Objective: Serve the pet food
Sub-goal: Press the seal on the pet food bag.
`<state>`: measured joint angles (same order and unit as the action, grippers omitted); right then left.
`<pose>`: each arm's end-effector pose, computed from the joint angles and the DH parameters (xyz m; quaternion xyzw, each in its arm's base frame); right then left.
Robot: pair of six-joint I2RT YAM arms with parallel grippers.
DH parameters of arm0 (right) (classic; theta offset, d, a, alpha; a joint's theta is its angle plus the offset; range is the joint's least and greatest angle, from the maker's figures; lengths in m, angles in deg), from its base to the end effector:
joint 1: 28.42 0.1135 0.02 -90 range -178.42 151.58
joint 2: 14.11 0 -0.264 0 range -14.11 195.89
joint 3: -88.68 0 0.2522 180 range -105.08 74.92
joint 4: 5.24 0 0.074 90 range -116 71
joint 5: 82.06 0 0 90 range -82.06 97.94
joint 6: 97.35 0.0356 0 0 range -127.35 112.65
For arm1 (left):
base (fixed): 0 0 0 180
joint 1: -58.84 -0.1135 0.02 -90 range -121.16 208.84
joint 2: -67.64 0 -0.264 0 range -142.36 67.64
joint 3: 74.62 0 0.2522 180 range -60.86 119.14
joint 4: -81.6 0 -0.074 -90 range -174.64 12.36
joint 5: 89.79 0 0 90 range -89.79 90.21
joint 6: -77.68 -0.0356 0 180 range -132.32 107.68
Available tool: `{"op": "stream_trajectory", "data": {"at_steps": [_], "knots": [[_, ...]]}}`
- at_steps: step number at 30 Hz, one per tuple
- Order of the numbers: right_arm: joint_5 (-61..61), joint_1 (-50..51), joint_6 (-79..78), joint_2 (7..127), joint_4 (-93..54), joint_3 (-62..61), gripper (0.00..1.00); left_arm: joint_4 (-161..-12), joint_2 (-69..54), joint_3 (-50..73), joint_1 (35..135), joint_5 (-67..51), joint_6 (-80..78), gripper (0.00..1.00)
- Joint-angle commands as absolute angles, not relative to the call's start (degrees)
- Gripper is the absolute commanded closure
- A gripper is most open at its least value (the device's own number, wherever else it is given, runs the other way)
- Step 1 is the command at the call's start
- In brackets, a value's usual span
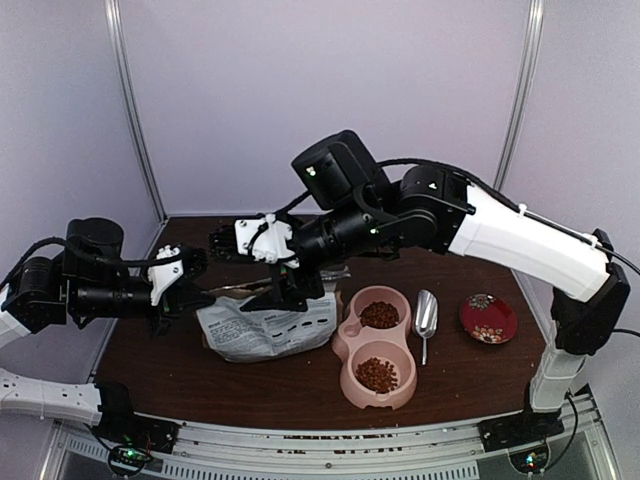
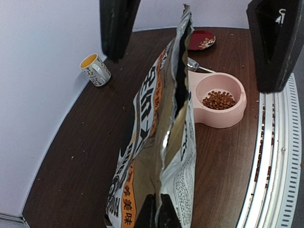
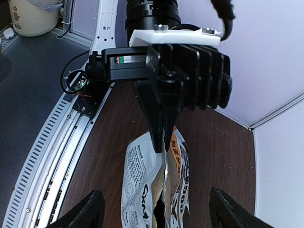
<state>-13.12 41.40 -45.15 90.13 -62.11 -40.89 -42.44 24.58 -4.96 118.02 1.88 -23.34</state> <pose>0.1275 0.3839 0.4212 -0.7451 0.4346 0.2857 0.4175 0.0768 -0.1267 0.3529 0.4903 0.7104 -0.1945 0.4660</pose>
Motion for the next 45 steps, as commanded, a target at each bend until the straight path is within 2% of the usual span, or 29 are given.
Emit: {"op": "stream_trajectory", "data": {"at_steps": [1, 8, 25, 27, 28, 31, 32, 38, 39, 43, 45], "knots": [[-9.72, 42.12, -46.39, 93.54, -67.29, -46.67, 0.23, -45.5, 24.42, -5.24, 117.99, -3.53, -22.35, 1.0], [-6.1, 43.37, -44.43, 97.37, -66.4, -49.18, 0.26, -45.51, 25.1, -5.23, 117.98, -5.21, -21.88, 1.0], [6.22, 46.79, -40.57, 97.18, -64.32, -42.18, 0.5, -47.4, 28.62, -6.32, 117.9, -4.37, -20.34, 1.0], [7.33, 46.91, -40.58, 96.75, -63.91, -40.84, 0.57, -47.72, 29.15, -6.44, 117.9, -3.94, -20.23, 1.0], [7.76, 46.9, -40.65, 96.43, -63.52, -40.26, 0.64, -47.85, 29.48, -6.52, 117.9, -3.85, -20.23, 1.0], [9.32, 46.95, -41.01, 95.58, -62.31, -38.77, 0.96, -48.27, 29.93, -6.72, 117.9, -3.7, -20.14, 1.0], [9.69, 46.91, -41.42, 95.24, -62.06, -38.39, 1.0, -48.25, 29.82, -6.72, 117.9, -3.54, -20.14, 1.0], [7.86, 46.25, -41.8, 91.47, -58.65, -34.61, 1.0, -47.19, 28.51, -6.16, 117.9, -2.79, -20.51, 1.0], [7.5, 46.23, -41.87, 91.01, -58.04, -34.07, 1.0, -47.13, 28.45, -6.19, 117.9, -2.76, -20.68, 0.98], [6.89, 45.65, -41.72, 90.25, -56.41, -32.77, 1.0, -46.58, 28.78, -6.43, 117.9, -3.26, -21.31, 0.72], [6.71, 45.35, -41.69, 90.22, -55.91, -32.53, 1.0, -46.58, 29.32, -6.8, 117.9, -3.3, -21.52, 0.69]]}}
